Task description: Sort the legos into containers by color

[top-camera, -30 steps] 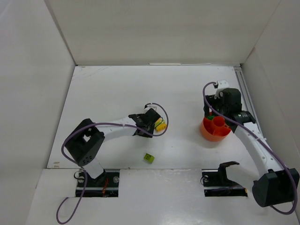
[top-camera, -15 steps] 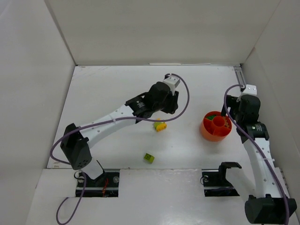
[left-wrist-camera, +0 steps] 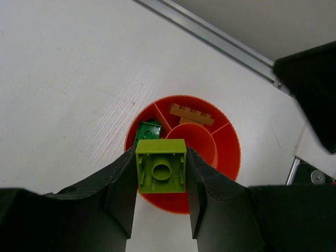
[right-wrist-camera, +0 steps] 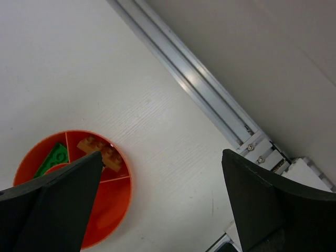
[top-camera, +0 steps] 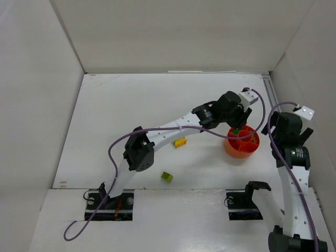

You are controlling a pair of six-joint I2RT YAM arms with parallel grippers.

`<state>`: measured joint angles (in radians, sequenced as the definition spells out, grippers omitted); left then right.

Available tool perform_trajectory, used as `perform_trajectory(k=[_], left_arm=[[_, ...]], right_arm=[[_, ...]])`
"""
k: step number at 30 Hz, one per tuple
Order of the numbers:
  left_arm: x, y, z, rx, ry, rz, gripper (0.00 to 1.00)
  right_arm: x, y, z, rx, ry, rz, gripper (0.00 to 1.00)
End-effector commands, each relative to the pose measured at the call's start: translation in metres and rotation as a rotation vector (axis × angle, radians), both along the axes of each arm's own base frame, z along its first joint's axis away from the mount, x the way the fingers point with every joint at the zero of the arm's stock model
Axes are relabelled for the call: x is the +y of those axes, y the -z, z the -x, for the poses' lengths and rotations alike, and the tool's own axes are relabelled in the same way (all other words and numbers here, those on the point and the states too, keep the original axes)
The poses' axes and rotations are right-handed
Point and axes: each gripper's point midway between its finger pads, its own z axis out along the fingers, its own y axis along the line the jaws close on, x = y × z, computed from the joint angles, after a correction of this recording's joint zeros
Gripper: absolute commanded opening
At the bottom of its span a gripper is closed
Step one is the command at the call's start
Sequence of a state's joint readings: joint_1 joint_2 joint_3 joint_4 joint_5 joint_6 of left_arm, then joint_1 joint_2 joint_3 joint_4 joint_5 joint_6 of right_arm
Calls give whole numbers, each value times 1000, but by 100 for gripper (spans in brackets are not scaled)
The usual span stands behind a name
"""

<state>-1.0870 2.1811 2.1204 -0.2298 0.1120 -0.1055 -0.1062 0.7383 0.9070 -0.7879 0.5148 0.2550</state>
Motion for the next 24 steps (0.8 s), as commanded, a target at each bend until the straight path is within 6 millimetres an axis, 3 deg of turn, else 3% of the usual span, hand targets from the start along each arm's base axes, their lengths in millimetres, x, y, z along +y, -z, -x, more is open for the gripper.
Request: perform_trajectory(k=[1, 10, 19, 24], left_arm=[[-7, -42, 4, -51, 57, 77, 20], [-28, -7, 16, 3, 100, 59, 20], [-47, 15, 17, 29, 108, 76, 22], [-49, 21, 19, 45, 112, 70, 23]], right_arm=[[-16, -48, 26, -136, 129, 50, 100], [-15, -69, 48, -263, 140, 61, 100], [-12, -63, 47, -245, 122, 50, 100], [-12, -60, 46, -236, 122, 50, 100]])
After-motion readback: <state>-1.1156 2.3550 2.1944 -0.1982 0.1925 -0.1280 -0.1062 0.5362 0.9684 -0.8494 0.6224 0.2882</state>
